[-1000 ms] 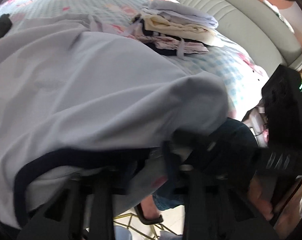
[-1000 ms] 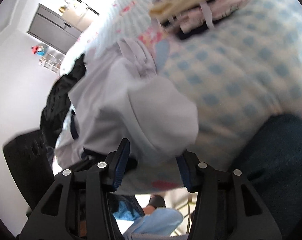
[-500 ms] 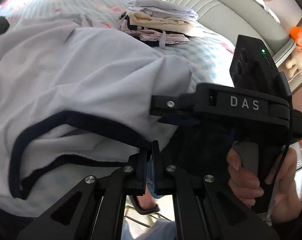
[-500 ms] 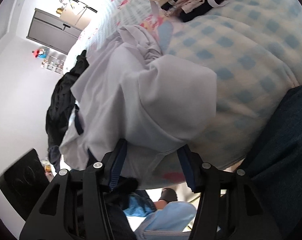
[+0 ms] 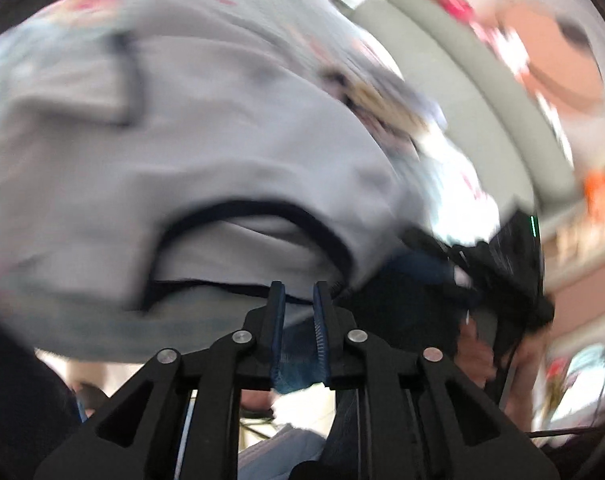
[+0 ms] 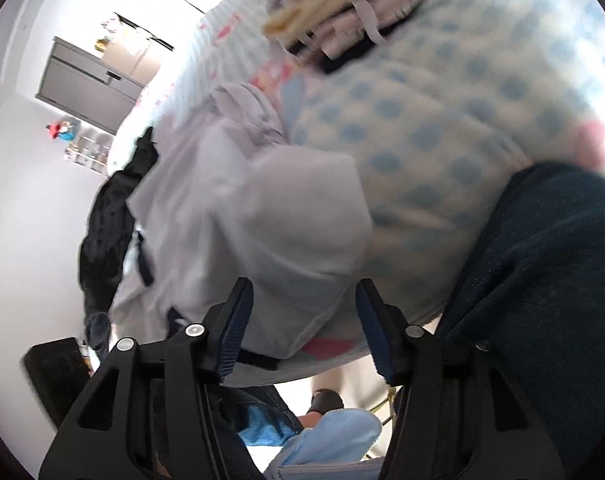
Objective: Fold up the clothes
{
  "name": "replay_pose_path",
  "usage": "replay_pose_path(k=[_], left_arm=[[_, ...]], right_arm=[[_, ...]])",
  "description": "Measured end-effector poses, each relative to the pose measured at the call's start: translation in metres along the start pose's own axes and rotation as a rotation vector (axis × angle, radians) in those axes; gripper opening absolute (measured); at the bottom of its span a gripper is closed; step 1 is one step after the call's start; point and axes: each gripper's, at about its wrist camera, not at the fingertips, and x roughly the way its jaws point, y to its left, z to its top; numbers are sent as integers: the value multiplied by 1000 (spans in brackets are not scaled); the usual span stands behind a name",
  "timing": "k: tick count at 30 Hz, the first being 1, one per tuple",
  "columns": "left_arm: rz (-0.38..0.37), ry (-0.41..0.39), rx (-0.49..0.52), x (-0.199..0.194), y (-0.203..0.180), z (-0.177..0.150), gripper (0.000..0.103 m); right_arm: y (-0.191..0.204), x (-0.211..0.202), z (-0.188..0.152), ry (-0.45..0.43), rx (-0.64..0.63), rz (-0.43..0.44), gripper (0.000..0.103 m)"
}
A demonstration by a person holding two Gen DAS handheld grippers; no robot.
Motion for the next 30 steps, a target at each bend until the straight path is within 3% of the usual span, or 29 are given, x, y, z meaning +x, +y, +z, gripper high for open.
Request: replay_pose_path(k=[2, 5, 8, 10, 15, 19, 23, 26, 30], left_arm=[[40, -65, -121, -18, 25, 1, 22], [130, -142, -288, -32, 57, -2, 52], [149, -152, -379, -34, 77, 1, 52], [162, -179, -388, -38, 79, 4, 52], [241, -251, -425, -60, 84, 3, 52], [255, -238, -450, -52, 90, -1, 52], [285, -154, -412, -31, 93, -1, 53], [256, -139, -391, -28, 92, -3, 53], [149, -174, -415, -34, 98, 1, 56]], right_arm=[[8, -2, -3, 12, -23, 39, 71], [14, 21, -10, 79, -55, 22, 72], [5, 47, -10, 98, 18, -76, 73], [1, 52, -5, 100, 62, -88, 73], [5, 31, 0, 46, 28, -141, 73], [-1, 21, -3, 67, -5, -146, 70], [9, 44, -4, 140, -77, -224, 75], [9, 50, -1, 129, -33, -194, 77], [11, 31, 7, 51, 11, 28, 77]])
